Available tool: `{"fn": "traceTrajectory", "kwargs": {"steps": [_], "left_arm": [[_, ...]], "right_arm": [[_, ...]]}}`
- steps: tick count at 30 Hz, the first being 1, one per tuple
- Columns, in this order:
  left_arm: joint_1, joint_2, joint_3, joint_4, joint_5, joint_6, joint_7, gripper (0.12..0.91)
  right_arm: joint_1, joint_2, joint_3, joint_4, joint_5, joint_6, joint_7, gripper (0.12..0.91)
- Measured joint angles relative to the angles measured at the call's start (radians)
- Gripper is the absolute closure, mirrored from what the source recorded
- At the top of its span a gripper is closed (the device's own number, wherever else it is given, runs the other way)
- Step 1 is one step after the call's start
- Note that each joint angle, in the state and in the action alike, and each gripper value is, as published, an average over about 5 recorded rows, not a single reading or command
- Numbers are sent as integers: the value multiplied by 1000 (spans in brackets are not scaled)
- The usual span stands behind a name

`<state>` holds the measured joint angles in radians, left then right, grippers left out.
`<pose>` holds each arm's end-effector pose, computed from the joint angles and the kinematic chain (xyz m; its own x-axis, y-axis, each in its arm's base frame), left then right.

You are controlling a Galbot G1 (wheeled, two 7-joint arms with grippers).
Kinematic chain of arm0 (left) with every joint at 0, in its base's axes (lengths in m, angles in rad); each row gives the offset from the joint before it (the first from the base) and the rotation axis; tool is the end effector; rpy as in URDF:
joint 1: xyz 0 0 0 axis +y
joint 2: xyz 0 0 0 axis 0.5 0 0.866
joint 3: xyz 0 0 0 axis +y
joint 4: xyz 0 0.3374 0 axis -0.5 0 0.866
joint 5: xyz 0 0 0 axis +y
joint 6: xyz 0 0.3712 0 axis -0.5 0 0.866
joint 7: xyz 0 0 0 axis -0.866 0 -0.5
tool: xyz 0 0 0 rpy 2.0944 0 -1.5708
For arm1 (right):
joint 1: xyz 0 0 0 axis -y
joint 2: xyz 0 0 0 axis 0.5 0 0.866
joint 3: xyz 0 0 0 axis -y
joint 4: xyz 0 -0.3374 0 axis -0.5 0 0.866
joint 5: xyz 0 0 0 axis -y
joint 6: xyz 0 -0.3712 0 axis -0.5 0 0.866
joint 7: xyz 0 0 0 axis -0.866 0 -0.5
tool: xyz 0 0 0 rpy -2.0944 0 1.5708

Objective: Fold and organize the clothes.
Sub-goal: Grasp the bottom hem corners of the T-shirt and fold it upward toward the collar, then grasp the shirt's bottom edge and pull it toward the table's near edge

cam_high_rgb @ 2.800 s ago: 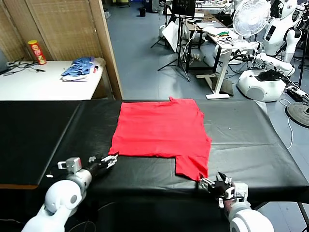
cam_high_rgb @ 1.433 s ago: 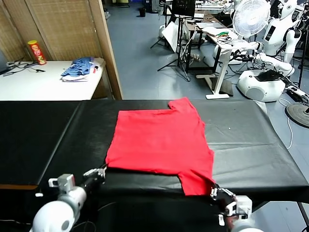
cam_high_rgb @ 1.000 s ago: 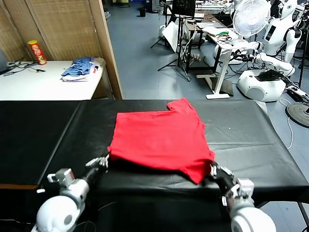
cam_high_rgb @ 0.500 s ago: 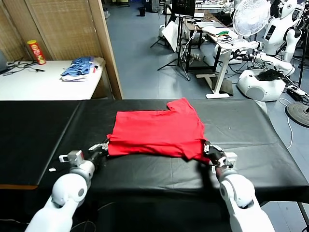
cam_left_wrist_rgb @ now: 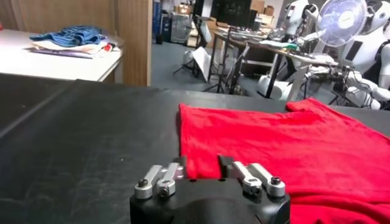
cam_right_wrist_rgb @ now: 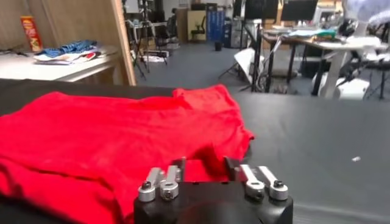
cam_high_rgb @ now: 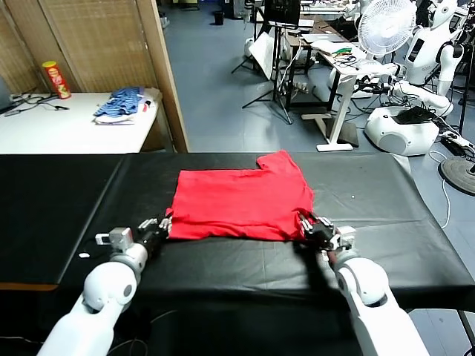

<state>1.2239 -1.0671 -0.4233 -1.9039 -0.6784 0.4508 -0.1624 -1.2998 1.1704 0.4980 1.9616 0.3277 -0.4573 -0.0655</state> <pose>0.3074 0.0735 -0.2643 -0.9085 0.1527 0.3890 0.1049 0.9844 -0.1415 0.2862 -0.0683 -0.2638 -0.9142 -0.2008 0.3520 -0.2259 0.9737 -0.0310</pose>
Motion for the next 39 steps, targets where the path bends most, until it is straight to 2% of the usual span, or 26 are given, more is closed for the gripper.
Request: {"fn": "traceTrajectory", "kwargs": {"steps": [2, 7, 10, 12, 15, 18, 23, 26, 31, 39], "left_arm": [[17, -1, -1, -4, -11, 9, 5, 251], [42, -9, -2, 2, -42, 28, 10, 233], [44, -11, -2, 12, -54, 33, 9, 234], [43, -11, -3, 22, -58, 32, 10, 262], [43, -13, -8, 36, -58, 25, 12, 386], [50, -12, -11, 41, -57, 19, 16, 553], [66, -8, -8, 29, -19, 20, 9, 824], [81, 0, -6, 13, 38, 23, 2, 901], [123, 26, -19, -24, 120, 36, -3, 905], [255, 87, -73, -141, 140, 59, -7, 905]], "right_arm": [[-27, 5, 8, 5, -1, 2, 2, 257], [-58, 18, 11, 2, -10, 7, -1, 380], [-58, 27, 9, -10, -20, 12, -2, 499], [-57, 32, 6, -21, -28, 17, -4, 610], [-55, 35, 2, -31, -37, 23, -9, 776], [-56, 33, 1, -30, -38, 27, -2, 886], [-60, 16, 5, -2, -17, 11, 24, 905], [-68, 2, 13, 20, 2, -17, 44, 905], [-100, -17, 27, 60, 44, -82, 75, 905], [-212, 2, 26, 171, 44, -150, 111, 905]]}}
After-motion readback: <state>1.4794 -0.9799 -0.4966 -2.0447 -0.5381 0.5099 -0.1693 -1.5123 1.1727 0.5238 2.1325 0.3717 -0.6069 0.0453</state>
